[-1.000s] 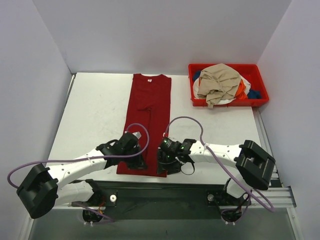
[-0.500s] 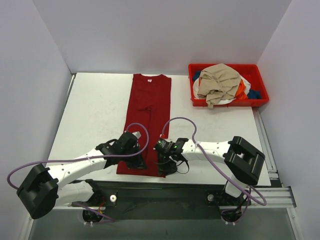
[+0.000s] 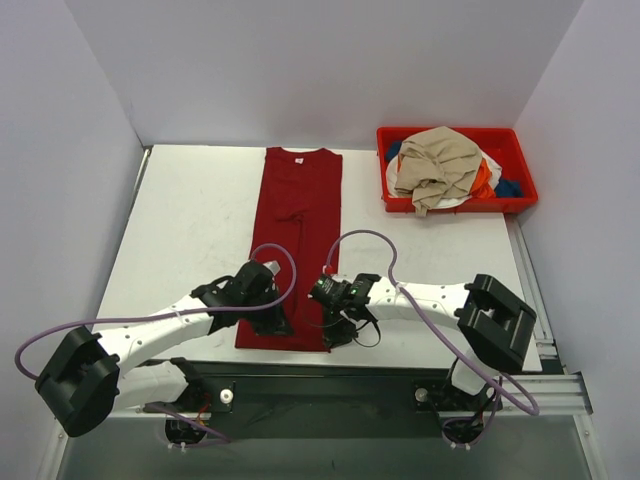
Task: Fold and stack the t-shirts
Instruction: Grab the bottom of the folded rectangular tshirt with both arms
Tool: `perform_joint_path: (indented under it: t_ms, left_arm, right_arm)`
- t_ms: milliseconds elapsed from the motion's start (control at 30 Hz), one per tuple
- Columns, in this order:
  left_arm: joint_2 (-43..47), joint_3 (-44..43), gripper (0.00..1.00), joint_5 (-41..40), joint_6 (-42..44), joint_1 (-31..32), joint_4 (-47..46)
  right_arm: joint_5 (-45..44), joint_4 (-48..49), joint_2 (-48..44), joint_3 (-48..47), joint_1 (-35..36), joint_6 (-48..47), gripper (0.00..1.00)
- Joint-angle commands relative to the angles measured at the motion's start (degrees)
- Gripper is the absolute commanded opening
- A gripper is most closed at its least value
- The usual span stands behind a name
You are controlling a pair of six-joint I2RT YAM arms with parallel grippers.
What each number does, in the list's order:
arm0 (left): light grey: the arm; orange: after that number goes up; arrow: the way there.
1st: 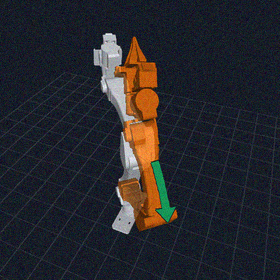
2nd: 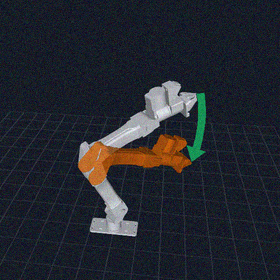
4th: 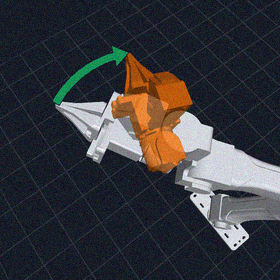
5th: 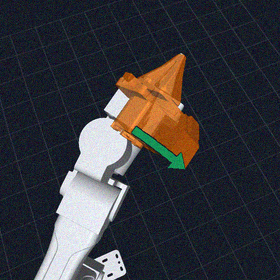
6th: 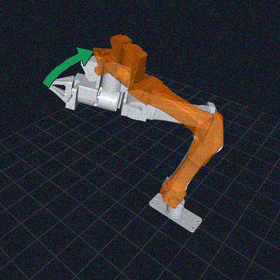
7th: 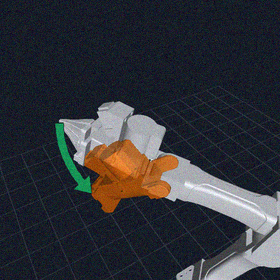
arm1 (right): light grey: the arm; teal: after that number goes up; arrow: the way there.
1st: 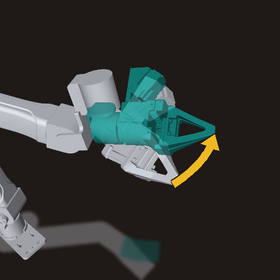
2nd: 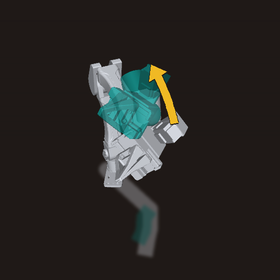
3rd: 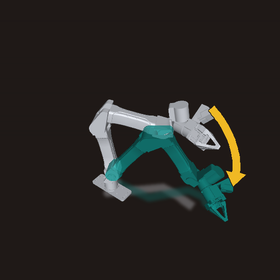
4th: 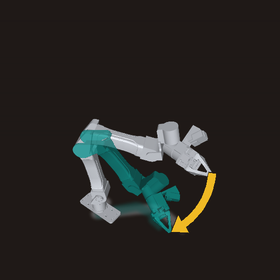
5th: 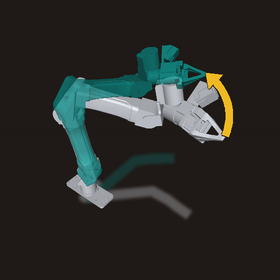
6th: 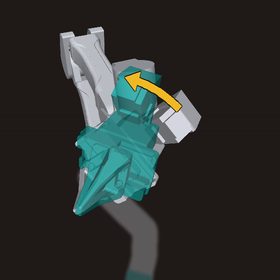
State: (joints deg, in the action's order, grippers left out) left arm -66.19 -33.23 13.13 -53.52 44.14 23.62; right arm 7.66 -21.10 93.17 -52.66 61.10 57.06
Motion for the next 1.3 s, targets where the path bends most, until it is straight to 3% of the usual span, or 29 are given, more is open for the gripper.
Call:
perform_joint_path:
  t_ms: [0, 533, 567, 700, 900, 1100, 1267]
  left_arm:
    - [1.42, 0.36, 0.0, -0.12, 0.96, -1.25, 0.03]
    - [-9.04, 2.39, 0.0, 4.19, 2.45, -2.74, -1.3]
    - [-9.13, 2.21, 0.16, 4.02, 2.8, -2.66, -1.03]
    - [-6.07, 1.07, 0.46, 2.44, 2.8, -2.66, 1.07]
    - [1.31, -3.59, 0.63, -2.4, 3.33, -2.74, 8.37]
    - [7.03, -6.93, 0.69, -9.34, 3.77, -3.36, 18.64]
    - [9.41, -5.62, 0.71, -12.68, 4.21, -6.25, 26.04]
  right_arm:
    - [-3.0, -5.18, -3.69, 1.51, -0.46, 0.77, 0.14]
    - [-0.02, -5.53, -0.62, 1.34, -2.3, -0.63, 0.17]
    - [-0.01, -5.53, -0.53, 1.25, -2.39, -0.81, 0.18]
    - [0.6, -5.62, -0.7, 0.63, -2.39, -1.68, 0.25]
    - [0.08, -5.44, -3.86, 0.63, -2.39, -3.09, 0.38]
    - [2.61, -1.5, -5.98, 1.69, -2.04, -3.62, 0.47]
    - [7.01, 2.73, -2.29, 1.25, -1.51, -4.32, 0.49]
